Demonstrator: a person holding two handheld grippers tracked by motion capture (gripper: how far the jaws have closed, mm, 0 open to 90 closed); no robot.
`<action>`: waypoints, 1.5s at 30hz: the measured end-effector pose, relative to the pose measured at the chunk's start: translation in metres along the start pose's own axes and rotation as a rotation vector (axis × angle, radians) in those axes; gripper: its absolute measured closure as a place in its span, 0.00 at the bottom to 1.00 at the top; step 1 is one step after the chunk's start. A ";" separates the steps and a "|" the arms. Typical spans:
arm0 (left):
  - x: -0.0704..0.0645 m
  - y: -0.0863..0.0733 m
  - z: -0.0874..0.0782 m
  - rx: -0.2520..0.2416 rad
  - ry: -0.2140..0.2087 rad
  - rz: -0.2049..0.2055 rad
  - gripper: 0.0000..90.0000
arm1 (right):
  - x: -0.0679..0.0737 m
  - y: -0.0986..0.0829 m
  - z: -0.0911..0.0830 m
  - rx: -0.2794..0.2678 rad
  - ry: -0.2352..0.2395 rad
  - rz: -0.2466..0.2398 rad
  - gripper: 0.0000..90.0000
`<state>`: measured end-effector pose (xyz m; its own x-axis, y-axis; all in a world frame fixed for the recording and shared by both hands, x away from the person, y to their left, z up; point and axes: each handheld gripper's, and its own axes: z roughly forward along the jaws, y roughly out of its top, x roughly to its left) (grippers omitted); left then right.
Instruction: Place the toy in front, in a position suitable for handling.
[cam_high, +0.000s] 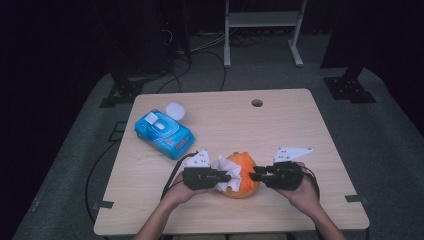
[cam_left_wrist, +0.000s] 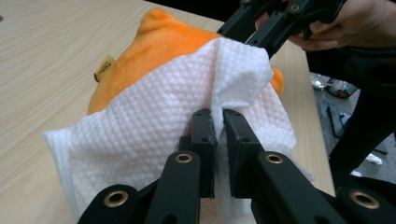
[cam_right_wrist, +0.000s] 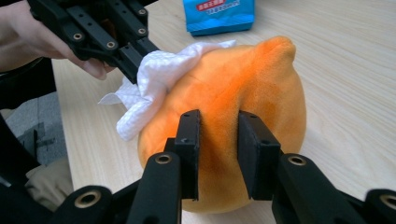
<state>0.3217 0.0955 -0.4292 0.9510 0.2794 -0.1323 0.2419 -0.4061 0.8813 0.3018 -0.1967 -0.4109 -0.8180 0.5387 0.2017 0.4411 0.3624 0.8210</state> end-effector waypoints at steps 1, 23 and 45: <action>0.001 0.000 0.000 0.005 0.003 0.001 0.92 | -0.001 0.000 0.000 0.001 -0.003 0.006 0.78; 0.006 -0.008 -0.001 0.051 -0.038 -0.029 0.91 | -0.015 -0.004 -0.011 -0.020 -0.008 0.035 0.56; -0.004 -0.003 0.010 -0.005 -0.097 -0.059 0.92 | -0.004 -0.001 -0.006 -0.008 0.050 -0.010 0.45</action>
<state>0.3186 0.0870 -0.4360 0.9494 0.2171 -0.2270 0.2972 -0.3871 0.8728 0.3023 -0.2037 -0.4092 -0.8400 0.4962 0.2195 0.4299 0.3619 0.8272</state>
